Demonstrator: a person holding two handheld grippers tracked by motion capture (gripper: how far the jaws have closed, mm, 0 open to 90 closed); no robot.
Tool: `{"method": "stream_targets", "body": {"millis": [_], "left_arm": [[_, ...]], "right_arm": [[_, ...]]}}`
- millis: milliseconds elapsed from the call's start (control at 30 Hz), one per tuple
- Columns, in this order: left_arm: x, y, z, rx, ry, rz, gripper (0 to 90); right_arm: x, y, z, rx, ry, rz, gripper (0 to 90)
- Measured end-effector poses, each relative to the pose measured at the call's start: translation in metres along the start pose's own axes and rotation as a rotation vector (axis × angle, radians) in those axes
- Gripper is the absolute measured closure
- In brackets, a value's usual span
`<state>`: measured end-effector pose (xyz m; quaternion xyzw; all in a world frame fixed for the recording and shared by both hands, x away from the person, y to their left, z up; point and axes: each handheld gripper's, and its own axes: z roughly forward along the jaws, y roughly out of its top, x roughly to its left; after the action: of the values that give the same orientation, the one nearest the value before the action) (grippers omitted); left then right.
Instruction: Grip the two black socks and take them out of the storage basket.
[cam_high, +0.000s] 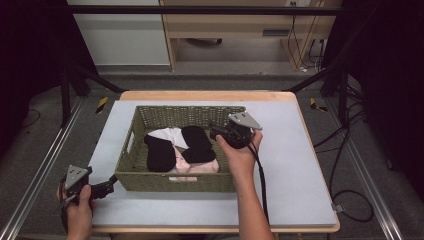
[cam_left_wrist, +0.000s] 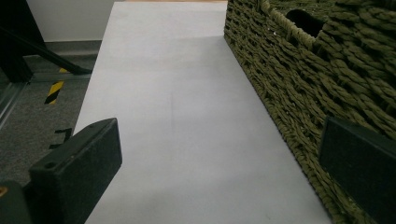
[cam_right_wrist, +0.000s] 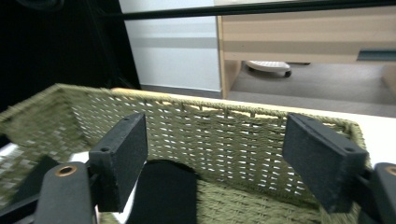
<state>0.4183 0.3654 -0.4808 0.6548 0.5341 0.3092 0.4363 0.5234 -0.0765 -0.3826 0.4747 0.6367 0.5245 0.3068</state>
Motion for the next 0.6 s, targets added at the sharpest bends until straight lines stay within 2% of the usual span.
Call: {"method": "stream_targets", "body": {"millis": [100,167,300,333,400,433,600], "left_arm": [[-0.001,0.000,0.000,-0.001,0.002,0.000,0.0],[-0.001,0.000,0.000,0.003,0.003,0.003,0.0],[-0.001,0.000,0.001,0.007,0.006,0.008,0.0],[-0.001,0.000,0.001,0.007,0.006,0.009,0.0],[-0.001,0.000,0.001,0.007,0.005,0.008,0.0],[-0.001,0.000,0.001,0.007,0.005,0.007,0.0],[-0.001,0.000,0.001,0.009,0.004,0.007,0.0]], "right_arm": [[0.005,-0.006,0.013,0.035,0.022,-0.039,28.9],[0.007,-0.009,0.021,0.067,0.049,-0.033,30.0],[0.014,-0.016,0.036,0.174,0.102,-0.041,35.0],[0.016,-0.017,0.039,0.190,0.111,-0.039,35.7],[0.021,-0.019,0.043,0.212,0.134,-0.005,39.1],[0.023,-0.020,0.044,0.216,0.134,0.004,40.9],[0.035,-0.026,0.050,0.287,0.123,-0.054,46.5]]}}
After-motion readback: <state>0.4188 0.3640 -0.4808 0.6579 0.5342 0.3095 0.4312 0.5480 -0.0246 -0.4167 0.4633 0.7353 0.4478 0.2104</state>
